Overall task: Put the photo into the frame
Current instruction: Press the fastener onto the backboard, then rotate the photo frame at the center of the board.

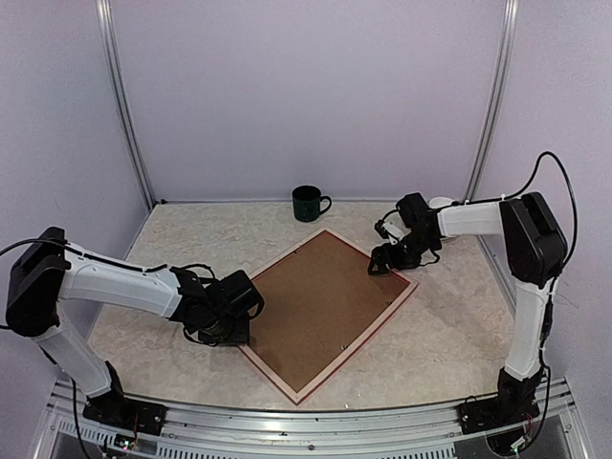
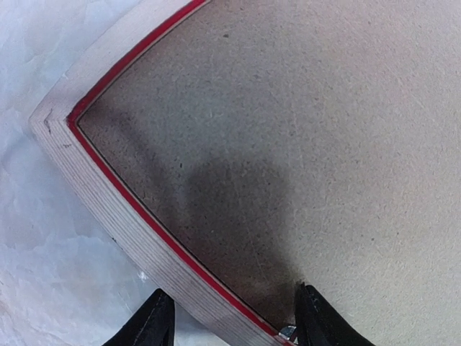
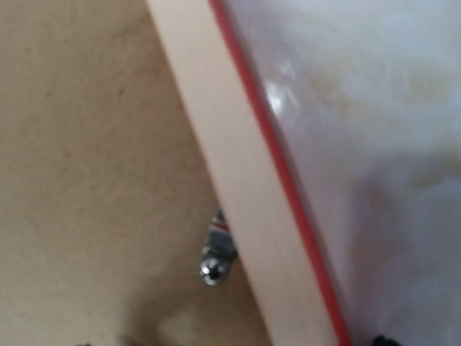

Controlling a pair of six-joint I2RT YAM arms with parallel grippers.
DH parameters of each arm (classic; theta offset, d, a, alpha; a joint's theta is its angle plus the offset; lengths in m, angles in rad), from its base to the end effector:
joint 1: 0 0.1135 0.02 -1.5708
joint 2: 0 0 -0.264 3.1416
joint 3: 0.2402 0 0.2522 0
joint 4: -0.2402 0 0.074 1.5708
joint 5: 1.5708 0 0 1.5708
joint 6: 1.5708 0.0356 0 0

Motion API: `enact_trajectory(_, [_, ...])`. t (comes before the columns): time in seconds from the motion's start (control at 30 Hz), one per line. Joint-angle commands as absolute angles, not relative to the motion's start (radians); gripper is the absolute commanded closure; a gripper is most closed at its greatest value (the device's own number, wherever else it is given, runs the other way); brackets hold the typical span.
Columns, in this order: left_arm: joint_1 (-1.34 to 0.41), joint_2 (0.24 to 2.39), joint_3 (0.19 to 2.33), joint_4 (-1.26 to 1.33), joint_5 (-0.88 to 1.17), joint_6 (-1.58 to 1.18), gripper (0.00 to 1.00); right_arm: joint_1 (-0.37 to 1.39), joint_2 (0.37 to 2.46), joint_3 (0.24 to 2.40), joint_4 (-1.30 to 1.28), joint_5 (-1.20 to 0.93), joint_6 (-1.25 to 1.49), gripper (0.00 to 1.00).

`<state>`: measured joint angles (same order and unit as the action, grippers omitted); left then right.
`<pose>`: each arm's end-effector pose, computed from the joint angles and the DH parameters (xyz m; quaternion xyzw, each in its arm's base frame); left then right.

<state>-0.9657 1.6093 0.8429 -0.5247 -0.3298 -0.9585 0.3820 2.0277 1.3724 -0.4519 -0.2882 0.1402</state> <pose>0.1676 -0.2221 0.1471 -0.0194 0.9769 -0.0199 0.2120 0.3819 0.1643 0.1520 -0.1489 0.9522 0.1937 0.1836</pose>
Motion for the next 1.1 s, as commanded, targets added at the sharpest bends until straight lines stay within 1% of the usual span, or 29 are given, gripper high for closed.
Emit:
enact_trajectory(0.0, [-0.902,1.656,0.827,-0.501,-0.347,-0.895,0.44,0.380,1.950,1.249,-0.420,-0.375,0.182,0.17])
enact_trajectory(0.1, [-0.860,1.644,0.819,-0.483,-0.343,-0.860,0.44,0.381,1.891,1.170,-0.386,-0.382,0.218,0.17])
enact_trajectory(0.27, [-0.849,1.646,0.822,-0.505,-0.339,-0.830,0.43,0.387,1.789,1.043,-0.334,-0.376,0.271,0.18])
enact_trajectory(0.43, [-0.848,1.640,0.804,-0.520,-0.318,-0.821,0.45,0.398,1.717,0.985,-0.323,-0.338,0.298,0.18])
enact_trajectory(0.63, [-0.852,1.634,0.804,-0.531,-0.268,-0.813,0.53,0.409,1.681,0.944,-0.309,-0.305,0.320,0.18])
enact_trajectory(0.73, [-0.859,1.623,0.808,-0.551,-0.251,-0.813,0.61,0.415,1.676,0.931,-0.295,-0.305,0.333,0.18])
enact_trajectory(0.8, [-0.867,1.611,0.813,-0.560,-0.240,-0.813,0.63,0.416,1.677,0.929,-0.289,-0.303,0.332,0.18])
enact_trajectory(0.93, [-0.878,1.586,0.827,-0.564,-0.214,-0.809,0.61,0.416,1.683,0.934,-0.290,-0.285,0.329,0.17])
enact_trajectory(1.07, [-0.880,1.546,0.836,-0.585,-0.219,-0.808,0.52,0.416,1.688,0.943,-0.290,-0.290,0.324,0.17])
